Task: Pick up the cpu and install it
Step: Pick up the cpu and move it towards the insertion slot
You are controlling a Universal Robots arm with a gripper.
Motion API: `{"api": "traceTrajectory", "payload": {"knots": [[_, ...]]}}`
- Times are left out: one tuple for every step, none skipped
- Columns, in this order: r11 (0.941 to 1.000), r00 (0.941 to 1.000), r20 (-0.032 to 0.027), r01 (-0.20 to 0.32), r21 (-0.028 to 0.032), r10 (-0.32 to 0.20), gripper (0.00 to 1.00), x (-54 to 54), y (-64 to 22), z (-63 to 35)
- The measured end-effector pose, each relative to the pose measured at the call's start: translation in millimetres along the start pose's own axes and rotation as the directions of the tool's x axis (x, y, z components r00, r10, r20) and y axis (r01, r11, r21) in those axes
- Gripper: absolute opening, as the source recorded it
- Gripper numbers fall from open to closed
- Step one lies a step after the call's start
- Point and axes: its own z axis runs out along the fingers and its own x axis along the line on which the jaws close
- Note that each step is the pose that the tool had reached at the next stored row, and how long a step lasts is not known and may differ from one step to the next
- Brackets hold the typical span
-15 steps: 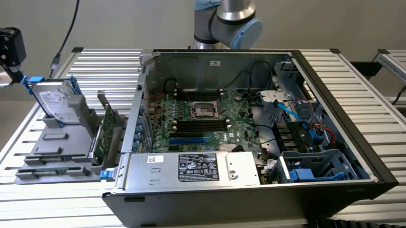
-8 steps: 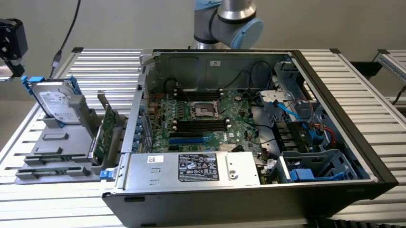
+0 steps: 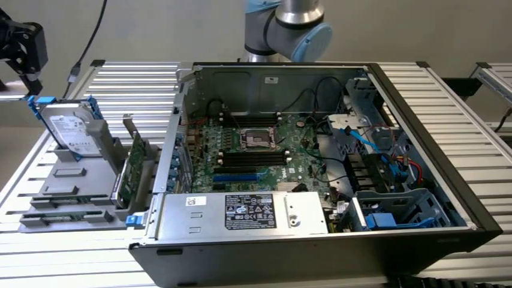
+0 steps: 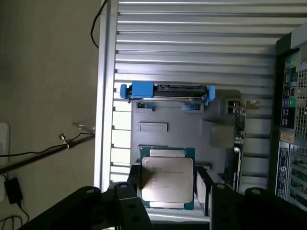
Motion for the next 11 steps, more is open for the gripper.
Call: {"api": "traceTrajectory", "payload": {"knots": [[1.0, 1.0, -0.0005, 0.0, 0.0, 0.0, 0.54, -2.4, 0.9, -0.2], [1.0, 1.0, -0.0009, 0.0, 0.0, 0.0, 0.54, -4.7, 1.9, -0.4], [1.0, 1.0, -0.0013, 0.0, 0.0, 0.0, 0.54, -7.1, 2.8, -0.5], [1.0, 1.0, -0.0016, 0.0, 0.0, 0.0, 0.54, -9.5, 3.7, -0.7], [1.0, 1.0, -0.0019, 0.0, 0.0, 0.0, 0.54, -11.9, 4.6, -0.8], [1.0, 1.0, -0.0022, 0.0, -0.0001, 0.0, 0.54, -14.8, 5.6, -1.0], [1.0, 1.0, -0.0025, 0.0, 0.0, 0.0, 0.54, -17.5, 6.5, -1.2], [1.0, 1.0, -0.0029, 0.0, 0.0, 0.0, 0.54, -20.4, 7.5, -1.4], [1.0, 1.0, -0.0031, 0.0, -0.0001, 0.0, 0.54, -23.4, 8.5, -1.6], [1.0, 1.0, -0.0033, 0.0, -0.0001, 0.0, 0.54, -26.4, 9.6, -1.8], [1.0, 1.0, -0.0035, 0.0, -0.0001, 0.0, 0.54, -29.4, 10.6, -2.0]]}}
